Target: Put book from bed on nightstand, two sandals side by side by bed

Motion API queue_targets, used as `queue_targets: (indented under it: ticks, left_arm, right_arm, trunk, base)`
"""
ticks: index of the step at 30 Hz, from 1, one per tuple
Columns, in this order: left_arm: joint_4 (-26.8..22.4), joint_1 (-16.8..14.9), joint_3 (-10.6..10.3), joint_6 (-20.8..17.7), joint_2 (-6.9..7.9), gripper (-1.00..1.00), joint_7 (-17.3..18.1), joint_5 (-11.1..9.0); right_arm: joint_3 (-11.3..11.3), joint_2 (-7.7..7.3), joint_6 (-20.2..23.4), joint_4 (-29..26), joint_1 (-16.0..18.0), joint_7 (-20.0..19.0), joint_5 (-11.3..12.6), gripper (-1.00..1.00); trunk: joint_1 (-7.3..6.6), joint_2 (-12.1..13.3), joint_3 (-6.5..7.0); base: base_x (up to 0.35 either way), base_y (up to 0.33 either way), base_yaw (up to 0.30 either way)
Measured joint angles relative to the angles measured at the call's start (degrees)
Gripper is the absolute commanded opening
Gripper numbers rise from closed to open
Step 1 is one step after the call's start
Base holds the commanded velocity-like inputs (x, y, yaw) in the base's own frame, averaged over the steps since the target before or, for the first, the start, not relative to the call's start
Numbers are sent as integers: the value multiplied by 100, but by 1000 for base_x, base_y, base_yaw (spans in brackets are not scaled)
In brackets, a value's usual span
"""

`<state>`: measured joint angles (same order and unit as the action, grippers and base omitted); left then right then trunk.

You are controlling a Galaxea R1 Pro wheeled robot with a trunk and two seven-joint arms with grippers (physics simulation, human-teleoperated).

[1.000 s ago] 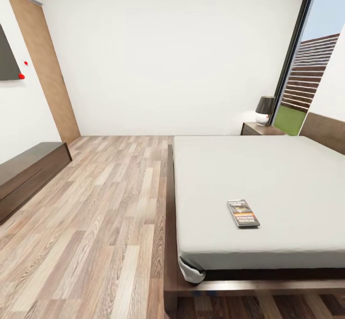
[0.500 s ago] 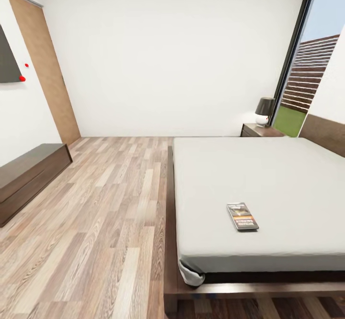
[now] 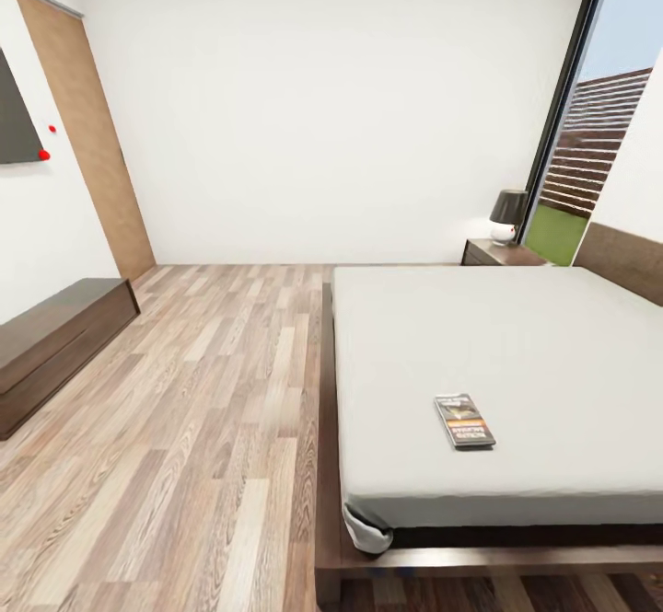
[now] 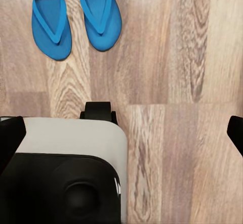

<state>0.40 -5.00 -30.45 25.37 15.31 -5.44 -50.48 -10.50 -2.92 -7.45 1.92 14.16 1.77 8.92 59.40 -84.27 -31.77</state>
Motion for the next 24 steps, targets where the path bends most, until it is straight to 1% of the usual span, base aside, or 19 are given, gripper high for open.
queue_targets:
  ticks: [13,15,17,18,20,22,24]
  left_arm:
    - [-2,2,-11,4,-30,100,0,4]
    - [-4,3,-23,3,-86,100,0,8]
    - [-3,3,-42,1,-184,100,0,10]
    - [-3,3,-37,2,-185,100,0,8]
    - [-2,3,-73,-1,-283,100,0,13]
    - [-2,3,-147,-9,-370,100,0,16]
    - [-1,1,-273,-20,-433,100,0,18]
  right_arm:
    - [0,0,0,-1,0,-3,0,100]
    - [0,0,0,-1,0,-2,0,100]
    - [0,0,0,-1,0,-2,0,100]
    - [0,0,0,-1,0,-2,0,100]
    - [0,0,0,-1,0,-3,0,100]
    - [0,0,-2,-1,0,-1,7,100]
    - [3,5,-5,-6,0,-2,21,100]
  trunk:
    - [-286,522,233]
    - [-330,602,269]
    - [-374,682,305]
    - [-395,722,323]
    - [-439,803,359]
    - [-483,883,395]
    - [-527,963,431]
  base:
    - [0,0,0]
    - [0,0,0]
    - [0,0,0]
    - [0,0,0]
    - [0,0,0]
    - [0,0,0]
    - [0,0,0]
